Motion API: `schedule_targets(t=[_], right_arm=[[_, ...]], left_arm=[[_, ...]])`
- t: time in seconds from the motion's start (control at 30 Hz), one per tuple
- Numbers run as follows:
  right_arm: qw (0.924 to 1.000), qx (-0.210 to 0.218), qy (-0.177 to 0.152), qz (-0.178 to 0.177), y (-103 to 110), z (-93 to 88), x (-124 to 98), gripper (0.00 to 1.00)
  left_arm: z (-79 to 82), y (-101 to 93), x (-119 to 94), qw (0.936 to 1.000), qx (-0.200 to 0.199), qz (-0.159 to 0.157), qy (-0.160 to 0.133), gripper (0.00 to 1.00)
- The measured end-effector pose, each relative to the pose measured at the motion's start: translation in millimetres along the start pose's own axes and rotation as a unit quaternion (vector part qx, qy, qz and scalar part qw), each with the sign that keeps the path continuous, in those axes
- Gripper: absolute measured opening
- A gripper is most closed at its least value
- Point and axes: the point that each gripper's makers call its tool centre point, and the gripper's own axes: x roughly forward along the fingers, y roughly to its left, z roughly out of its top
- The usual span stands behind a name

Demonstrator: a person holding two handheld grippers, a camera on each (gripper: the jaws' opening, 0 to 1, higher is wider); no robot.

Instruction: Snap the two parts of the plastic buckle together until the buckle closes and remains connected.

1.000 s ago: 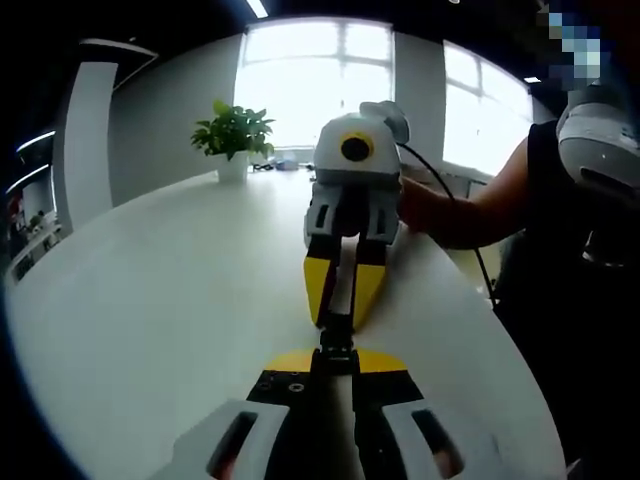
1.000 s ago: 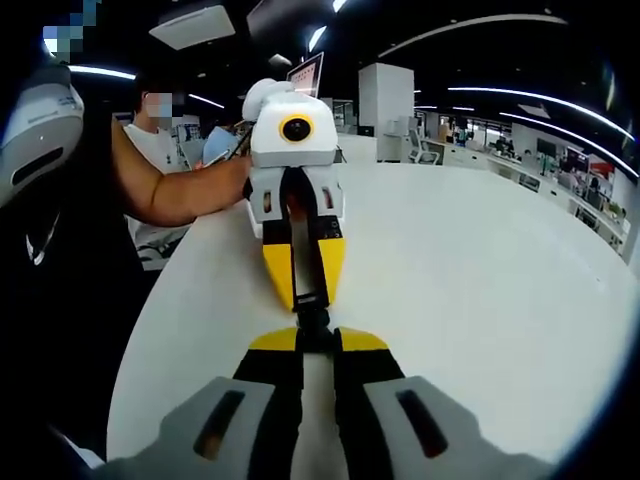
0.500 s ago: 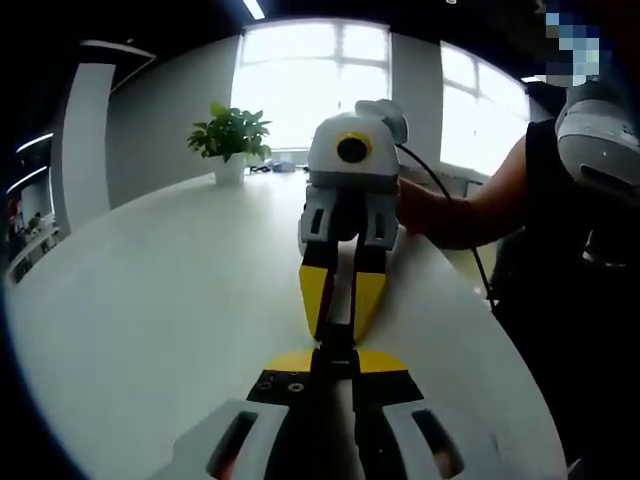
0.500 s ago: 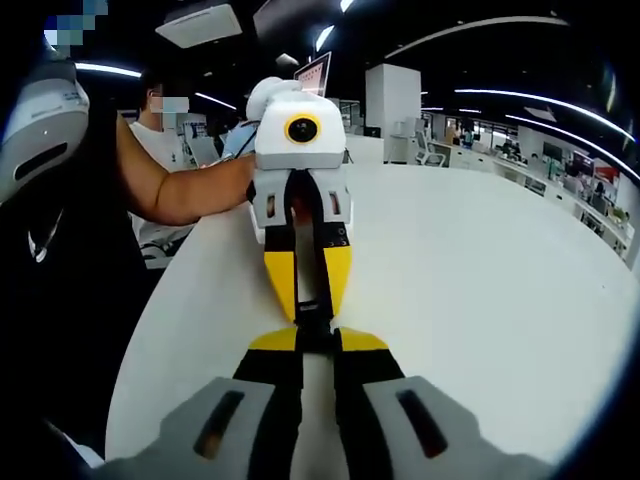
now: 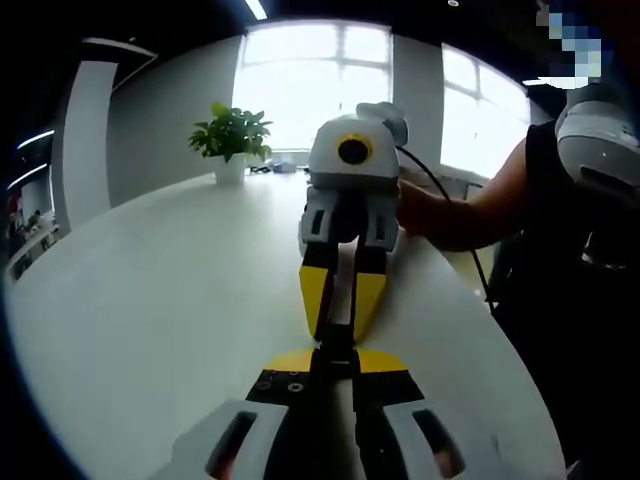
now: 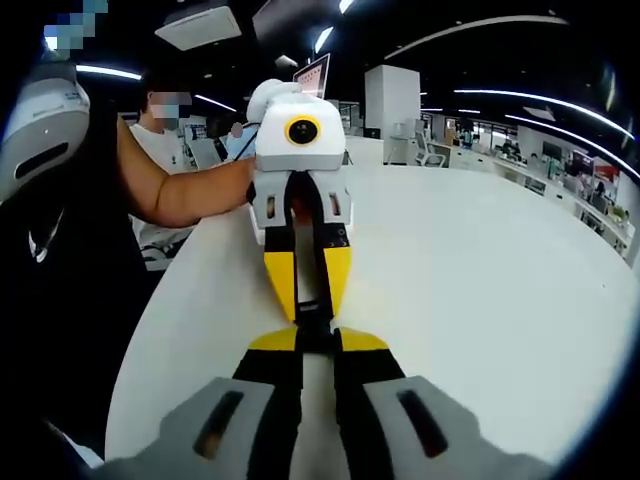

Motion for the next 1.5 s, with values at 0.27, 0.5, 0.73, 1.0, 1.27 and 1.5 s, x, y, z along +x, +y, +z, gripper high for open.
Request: schedule_targets(t=[0.27, 0.5, 0.73, 1.0, 1.27, 1.5], right_arm=[[1.0000, 0.001, 0.001, 0.000, -0.8, -1.3, -0.6, 0.10], [1.0000, 0.004, -0.002, 0.000, -1.1, -1.4, 0.0, 0.10], [1.0000, 0.004, -0.003, 0.001, -0.3, -1.8, -0.1, 0.10], [1.0000, 0.003, -0.003, 0.000, 1.3, -1.8, 0.0, 0.10], [1.0000, 0.002, -0.004, -0.004, 1.9, -0.8, 1.2, 0.10], [0.9998, 0.016, -0.009, 0.002, 3.9, 0.3, 2.1, 0.10]], left_arm=[[0.3, -0.8, 0.4, 0.9999, 0.008, 0.007, 0.000, 0.11], [20.0, 0.5, -1.7, 0.9979, -0.011, 0.011, -0.063, 0.96], [24.2, 19.2, -9.3, 0.9955, -0.018, 0.052, -0.076, 1.00], [20.4, 22.4, -3.6, 0.9956, 0.007, 0.068, -0.064, 1.00], [45.9, 40.4, -25.1, 0.9851, -0.018, 0.108, -0.133, 1.00], [49.2, 61.5, -39.9, 0.9754, -0.029, 0.157, -0.152, 1.00]])
